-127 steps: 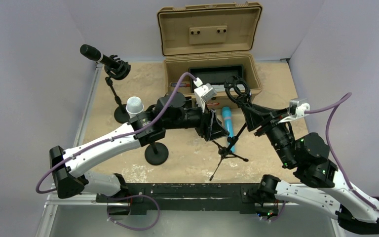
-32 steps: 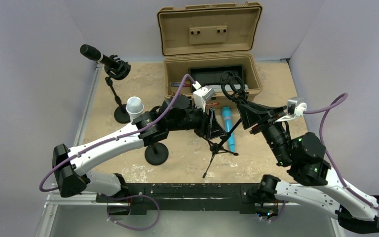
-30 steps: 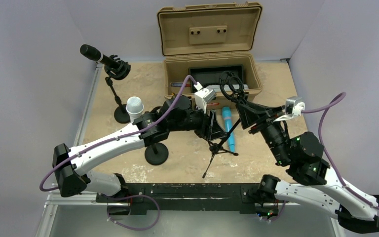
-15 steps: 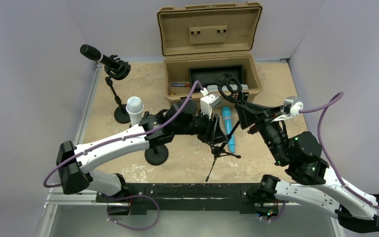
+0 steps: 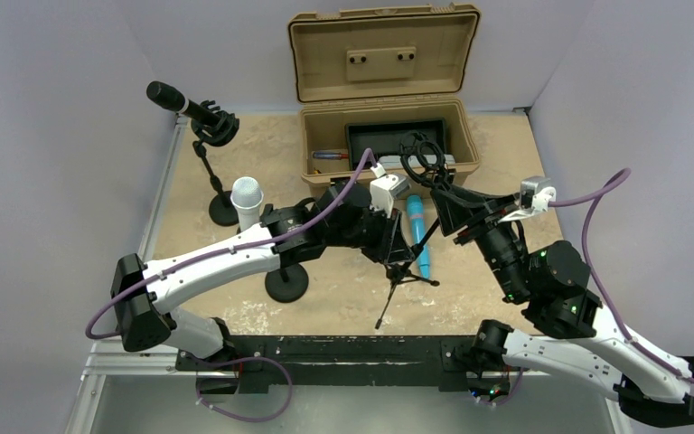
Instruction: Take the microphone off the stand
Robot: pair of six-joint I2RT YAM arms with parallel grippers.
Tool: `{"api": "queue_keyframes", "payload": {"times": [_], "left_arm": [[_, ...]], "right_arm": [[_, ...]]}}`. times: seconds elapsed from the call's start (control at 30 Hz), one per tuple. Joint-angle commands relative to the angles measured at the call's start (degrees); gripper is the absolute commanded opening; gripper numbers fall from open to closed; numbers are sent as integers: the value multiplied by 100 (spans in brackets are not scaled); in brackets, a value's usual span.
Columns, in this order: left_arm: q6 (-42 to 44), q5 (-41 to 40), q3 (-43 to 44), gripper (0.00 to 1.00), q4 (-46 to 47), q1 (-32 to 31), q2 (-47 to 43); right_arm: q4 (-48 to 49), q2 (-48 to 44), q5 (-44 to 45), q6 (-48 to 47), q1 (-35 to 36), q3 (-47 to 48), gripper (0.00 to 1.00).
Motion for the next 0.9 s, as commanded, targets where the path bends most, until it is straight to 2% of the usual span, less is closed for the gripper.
{"api": "queue_keyframes", "payload": {"times": [0.0,0.1,0.17,0.23,0.3,0.4,0.47,0.5,0.6,0.63,0.7,0.87], "left_arm": [[-977,-231,520,0,-346,-14,118],[-2738,-406,582,0,-838,54,74],[-3895,-197,217,0,-307,82,-81],[-4702,-154,-150,0,279,91,-260],[-4963,-256,-98,0,276,91,-323],[-4921,-437,200,0,-52,98,-334],[-4997,-407,121,0,103,113,-381],[-5050,-361,43,9,228,120,-408],[-5116,-215,-130,53,486,144,-445],[-5060,-181,-133,64,512,153,-449],[-4792,-164,-114,73,488,153,-462],[-3846,-402,173,82,15,140,-618]], "right_arm": [[677,20,18,50,14,66,0],[753,67,18,61,14,-33,0],[917,91,6,43,14,-142,0],[1003,132,-33,41,14,-167,0],[1010,182,-60,47,14,-147,0],[1010,198,-55,58,14,-152,0],[997,168,-53,60,14,-150,0],[995,147,-53,74,14,-154,0],[997,83,-53,95,14,-165,0],[993,75,-46,104,14,-167,0],[986,69,10,124,14,-163,0],[814,157,319,259,14,-71,0]]}}
